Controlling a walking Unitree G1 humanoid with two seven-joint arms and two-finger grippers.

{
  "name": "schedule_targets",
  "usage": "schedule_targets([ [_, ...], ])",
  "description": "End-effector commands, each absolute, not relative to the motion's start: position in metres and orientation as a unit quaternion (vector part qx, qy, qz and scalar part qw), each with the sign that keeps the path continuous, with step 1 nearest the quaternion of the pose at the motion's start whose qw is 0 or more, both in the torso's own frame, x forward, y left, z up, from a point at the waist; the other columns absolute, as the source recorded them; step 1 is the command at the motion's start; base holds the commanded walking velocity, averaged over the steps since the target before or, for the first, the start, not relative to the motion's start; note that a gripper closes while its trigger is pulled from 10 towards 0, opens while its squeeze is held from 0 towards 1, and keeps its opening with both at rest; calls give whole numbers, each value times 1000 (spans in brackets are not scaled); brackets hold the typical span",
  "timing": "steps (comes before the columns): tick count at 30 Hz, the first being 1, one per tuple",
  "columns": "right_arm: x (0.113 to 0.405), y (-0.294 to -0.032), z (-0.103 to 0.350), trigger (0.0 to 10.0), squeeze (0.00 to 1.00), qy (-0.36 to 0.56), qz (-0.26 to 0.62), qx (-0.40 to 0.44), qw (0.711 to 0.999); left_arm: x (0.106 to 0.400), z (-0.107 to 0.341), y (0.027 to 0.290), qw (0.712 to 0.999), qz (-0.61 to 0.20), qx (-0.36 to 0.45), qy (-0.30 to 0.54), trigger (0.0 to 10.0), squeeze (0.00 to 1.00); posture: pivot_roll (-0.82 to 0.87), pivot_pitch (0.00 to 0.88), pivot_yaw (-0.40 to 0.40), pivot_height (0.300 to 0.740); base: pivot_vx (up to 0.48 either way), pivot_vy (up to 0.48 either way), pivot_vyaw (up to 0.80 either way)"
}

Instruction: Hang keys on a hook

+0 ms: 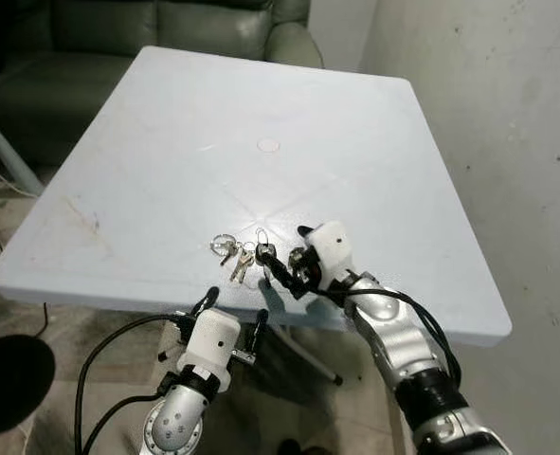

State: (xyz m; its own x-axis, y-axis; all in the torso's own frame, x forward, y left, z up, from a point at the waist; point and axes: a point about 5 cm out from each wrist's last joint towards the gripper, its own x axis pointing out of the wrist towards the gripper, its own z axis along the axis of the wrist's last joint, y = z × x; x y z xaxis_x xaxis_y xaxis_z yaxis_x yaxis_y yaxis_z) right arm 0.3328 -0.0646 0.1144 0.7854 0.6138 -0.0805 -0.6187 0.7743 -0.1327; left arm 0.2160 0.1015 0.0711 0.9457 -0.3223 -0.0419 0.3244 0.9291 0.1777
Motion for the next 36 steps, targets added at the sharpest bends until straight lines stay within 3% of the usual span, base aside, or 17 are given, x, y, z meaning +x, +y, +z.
schedule_targets([
  [1,336,-62,114,4824,0,22,312,-91,945,213,73,100,982,-163,94,6,10000,0,57,195,-120,740,0,0,0],
  [2,337,-60,117,3412,0,18,303,-86,949,212,73,101,982,-161,95,7,10000,0,60,196,-120,740,0,0,0],
  [4,338,-56,117,3020,0,29,299,-76,951,212,73,102,983,-158,93,8,10000,0,63,197,-122,740,0,0,0],
  [5,338,-54,118,353,0,31,300,-71,951,211,73,103,983,-157,94,9,10000,0,65,198,-122,740,0,0,0],
  [6,338,-52,119,0,0,27,303,-67,950,211,73,103,983,-156,94,9,10000,0,65,198,-123,740,0,0,0],
  [36,331,-38,141,0,0,14,331,-20,943,211,74,106,986,-139,96,15,10000,0,66,211,-127,740,0,0,0],
])
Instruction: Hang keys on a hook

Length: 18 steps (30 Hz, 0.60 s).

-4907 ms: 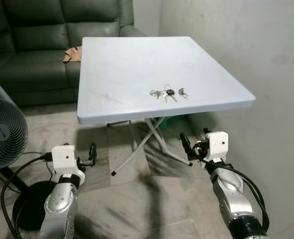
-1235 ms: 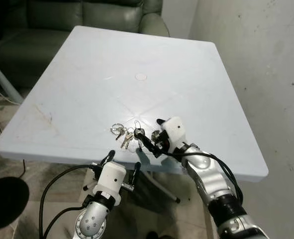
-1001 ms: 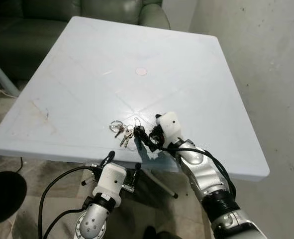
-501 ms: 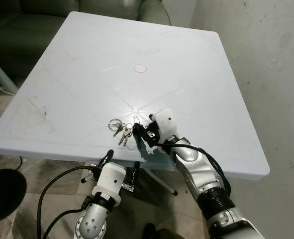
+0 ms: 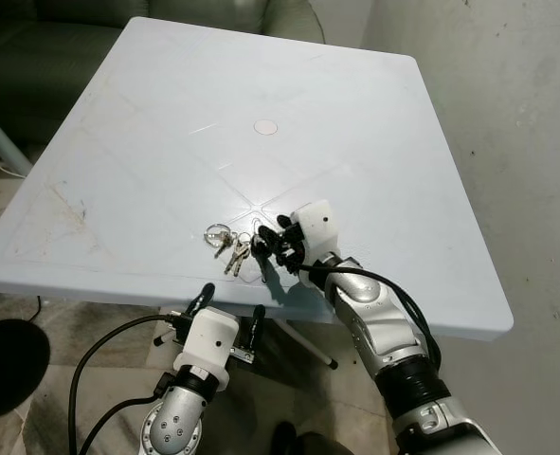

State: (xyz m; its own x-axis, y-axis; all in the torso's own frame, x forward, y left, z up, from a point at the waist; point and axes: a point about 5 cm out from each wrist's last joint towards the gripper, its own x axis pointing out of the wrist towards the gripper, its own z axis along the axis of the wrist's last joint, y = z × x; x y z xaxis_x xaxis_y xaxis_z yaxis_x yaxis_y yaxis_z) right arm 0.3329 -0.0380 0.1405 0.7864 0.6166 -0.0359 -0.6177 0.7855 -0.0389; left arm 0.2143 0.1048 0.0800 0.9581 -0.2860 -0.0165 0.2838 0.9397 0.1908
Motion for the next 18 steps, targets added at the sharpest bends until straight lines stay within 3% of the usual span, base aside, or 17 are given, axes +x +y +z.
schedule_targets([
  [1,331,-37,142,0,0,12,333,-21,943,211,74,106,986,-139,96,15,10000,0,67,210,-128,740,0,0,0],
  [2,330,-36,143,0,0,11,333,-23,943,211,74,106,986,-139,96,15,10000,0,67,211,-129,740,0,0,0],
  [3,329,-35,143,1255,0,11,335,-27,942,212,74,106,986,-139,95,15,10000,0,67,211,-129,740,0,0,0],
  [4,329,-34,143,1451,0,12,336,-27,942,212,74,106,986,-138,95,15,10000,0,67,211,-129,740,0,0,0],
  [5,327,-33,143,3098,0,12,342,-29,939,212,74,106,986,-138,95,15,10000,0,68,213,-130,740,0,0,0],
  [6,326,-32,143,6353,0,12,344,-37,938,212,74,106,986,-137,95,16,10000,0,69,213,-131,740,0,0,0],
  [9,326,-31,143,6353,0,12,345,-42,938,212,74,107,986,-137,95,16,10000,0,69,213,-131,740,0,0,0],
  [10,326,-28,140,10000,0,32,347,-46,936,212,74,107,986,-136,95,17,10000,0,70,211,-133,740,0,0,0],
  [18,327,-25,139,10000,0,51,334,-19,941,210,73,106,986,-135,94,19,10000,0,72,208,-135,740,0,0,0],
])
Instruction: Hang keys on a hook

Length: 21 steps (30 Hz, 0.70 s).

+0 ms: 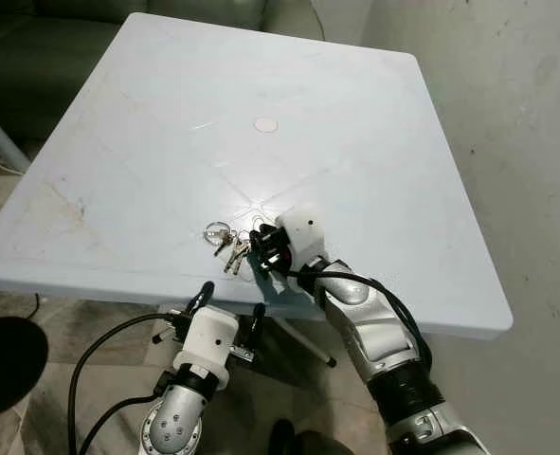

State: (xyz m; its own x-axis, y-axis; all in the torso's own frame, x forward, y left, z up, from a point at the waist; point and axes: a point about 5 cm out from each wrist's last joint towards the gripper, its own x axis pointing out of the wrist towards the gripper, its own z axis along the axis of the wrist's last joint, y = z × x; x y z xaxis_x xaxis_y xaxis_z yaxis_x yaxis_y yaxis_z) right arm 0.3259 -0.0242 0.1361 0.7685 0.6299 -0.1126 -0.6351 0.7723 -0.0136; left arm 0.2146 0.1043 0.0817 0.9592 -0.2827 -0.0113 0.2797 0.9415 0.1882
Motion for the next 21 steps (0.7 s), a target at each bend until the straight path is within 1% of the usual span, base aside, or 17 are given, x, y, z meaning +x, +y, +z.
schedule_targets([
  [1,331,-28,139,10000,1000,52,313,-20,948,210,73,106,986,-135,94,19,10000,0,75,207,-137,740,0,0,0],
  [6,332,-29,140,10000,1000,54,304,-21,951,210,73,105,986,-134,94,19,10000,0,75,207,-137,740,0,0,0],
  [7,330,-30,147,10000,1000,24,338,19,941,211,73,106,986,-134,94,19,10000,0,77,198,-138,740,0,0,0],
  [9,329,-31,152,10000,1000,4,358,37,933,211,72,106,986,-134,94,19,10000,0,77,194,-137,740,0,0,0],
  [11,330,-33,155,10000,1000,-7,359,44,932,212,73,106,986,-134,94,18,10000,0,77,194,-137,740,0,0,0],
  [16,334,-33,155,10000,1000,5,336,43,941,212,73,105,986,-136,94,17,10000,0,77,185,-134,740,0,0,0],
  [21,334,-29,150,10000,1000,19,329,14,944,212,73,105,986,-138,95,17,10000,0,79,182,-133,740,0,0,0],
])
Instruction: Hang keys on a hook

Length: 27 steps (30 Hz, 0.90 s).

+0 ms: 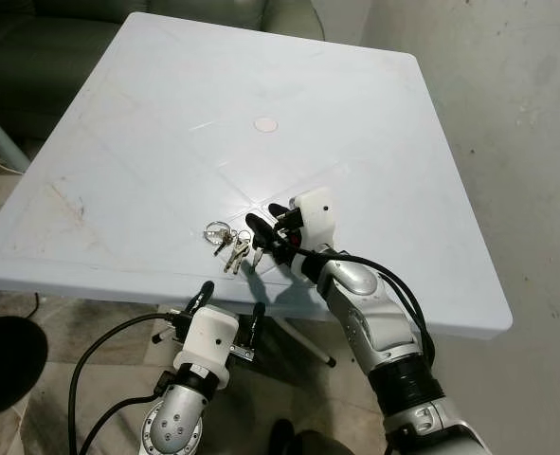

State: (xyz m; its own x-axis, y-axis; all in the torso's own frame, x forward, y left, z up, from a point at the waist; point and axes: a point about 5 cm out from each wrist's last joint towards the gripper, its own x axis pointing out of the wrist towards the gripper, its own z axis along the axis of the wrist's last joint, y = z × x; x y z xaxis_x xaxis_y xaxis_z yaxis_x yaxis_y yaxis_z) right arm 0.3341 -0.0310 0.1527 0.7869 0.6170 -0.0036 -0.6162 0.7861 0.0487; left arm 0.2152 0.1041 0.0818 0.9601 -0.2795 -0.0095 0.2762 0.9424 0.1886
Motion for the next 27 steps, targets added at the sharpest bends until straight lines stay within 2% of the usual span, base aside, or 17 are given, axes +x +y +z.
schedule_targets([
  [1,333,-27,149,10000,0,25,327,4,945,212,73,105,986,-138,95,17,10000,0,79,182,-133,740,0,0,0],
  [4,331,-25,146,10000,0,41,323,10,946,212,72,105,986,-138,95,18,10000,0,83,181,-134,740,0,0,0],
  [7,332,-23,142,10000,0,52,307,-22,950,211,72,105,986,-138,95,18,10000,0,84,181,-135,740,0,0,0],
  [25,333,-13,133,10000,0,80,284,-5,955,210,72,104,986,-137,92,20,10000,0,84,195,-139,740,0,0,0],
  [26,336,-12,135,0,0,75,270,-14,960,209,72,105,987,-133,92,22,10000,0,86,200,-140,740,0,0,0],
  [27,337,-11,136,0,0,71,264,-19,962,209,72,105,987,-131,92,23,10000,0,91,205,-141,740,0,0,0],
])
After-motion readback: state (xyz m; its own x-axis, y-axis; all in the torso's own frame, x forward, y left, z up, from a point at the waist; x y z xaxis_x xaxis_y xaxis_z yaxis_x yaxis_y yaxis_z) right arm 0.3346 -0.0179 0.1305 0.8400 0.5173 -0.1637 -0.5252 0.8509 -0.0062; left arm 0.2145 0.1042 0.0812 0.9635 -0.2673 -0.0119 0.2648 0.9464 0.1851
